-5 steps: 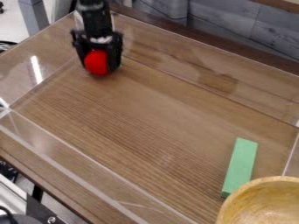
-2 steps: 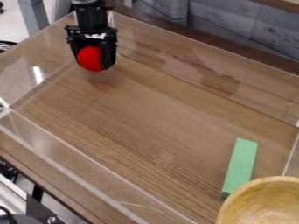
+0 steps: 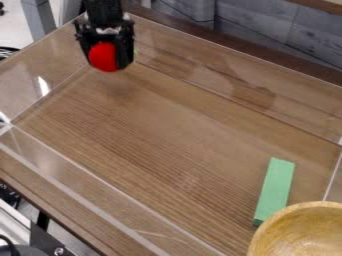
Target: Move the red fruit to the left
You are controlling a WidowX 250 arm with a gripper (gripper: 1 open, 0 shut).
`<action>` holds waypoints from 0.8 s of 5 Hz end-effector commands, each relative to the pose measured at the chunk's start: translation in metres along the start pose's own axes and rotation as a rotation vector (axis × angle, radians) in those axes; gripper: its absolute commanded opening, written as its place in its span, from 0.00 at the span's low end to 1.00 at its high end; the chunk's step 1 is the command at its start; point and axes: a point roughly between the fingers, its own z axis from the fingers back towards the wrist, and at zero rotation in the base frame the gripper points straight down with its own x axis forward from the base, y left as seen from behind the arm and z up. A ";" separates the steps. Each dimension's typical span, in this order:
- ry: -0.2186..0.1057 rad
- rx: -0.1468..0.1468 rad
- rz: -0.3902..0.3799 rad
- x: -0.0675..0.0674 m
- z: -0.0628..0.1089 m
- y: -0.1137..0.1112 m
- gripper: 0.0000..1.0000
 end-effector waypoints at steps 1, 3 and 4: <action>-0.080 0.008 -0.021 -0.001 0.032 -0.020 1.00; -0.056 0.005 -0.085 -0.001 0.033 -0.044 1.00; -0.045 -0.001 -0.090 -0.003 0.033 -0.050 1.00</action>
